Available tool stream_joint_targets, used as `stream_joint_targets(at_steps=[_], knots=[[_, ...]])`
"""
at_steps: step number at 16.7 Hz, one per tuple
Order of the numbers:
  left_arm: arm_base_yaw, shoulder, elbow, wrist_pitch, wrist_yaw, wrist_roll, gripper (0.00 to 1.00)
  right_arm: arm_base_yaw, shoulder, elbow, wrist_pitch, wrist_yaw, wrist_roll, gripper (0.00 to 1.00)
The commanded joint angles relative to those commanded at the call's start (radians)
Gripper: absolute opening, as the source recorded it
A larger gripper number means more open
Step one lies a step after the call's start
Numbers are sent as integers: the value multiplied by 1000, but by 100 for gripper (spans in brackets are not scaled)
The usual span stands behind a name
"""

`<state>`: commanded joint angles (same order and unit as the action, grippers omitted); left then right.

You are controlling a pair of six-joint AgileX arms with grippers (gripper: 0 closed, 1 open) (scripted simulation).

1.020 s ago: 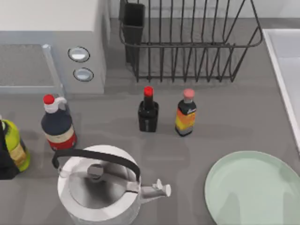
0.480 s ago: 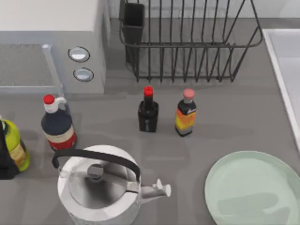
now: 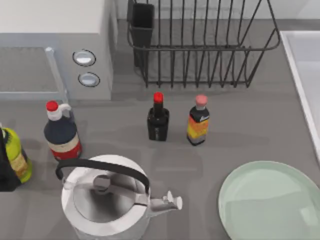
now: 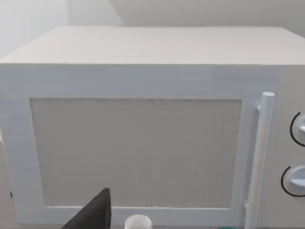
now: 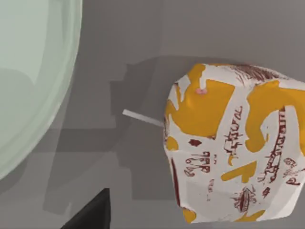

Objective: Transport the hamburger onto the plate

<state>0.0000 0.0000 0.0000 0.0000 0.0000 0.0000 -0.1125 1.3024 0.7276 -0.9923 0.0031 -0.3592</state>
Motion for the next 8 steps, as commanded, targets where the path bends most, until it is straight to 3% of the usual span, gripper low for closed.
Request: stream_joint_targets(at_steps=[8], knots=[[0,0,0,0,0,0,100,3,36,-44,74,0,4,100]])
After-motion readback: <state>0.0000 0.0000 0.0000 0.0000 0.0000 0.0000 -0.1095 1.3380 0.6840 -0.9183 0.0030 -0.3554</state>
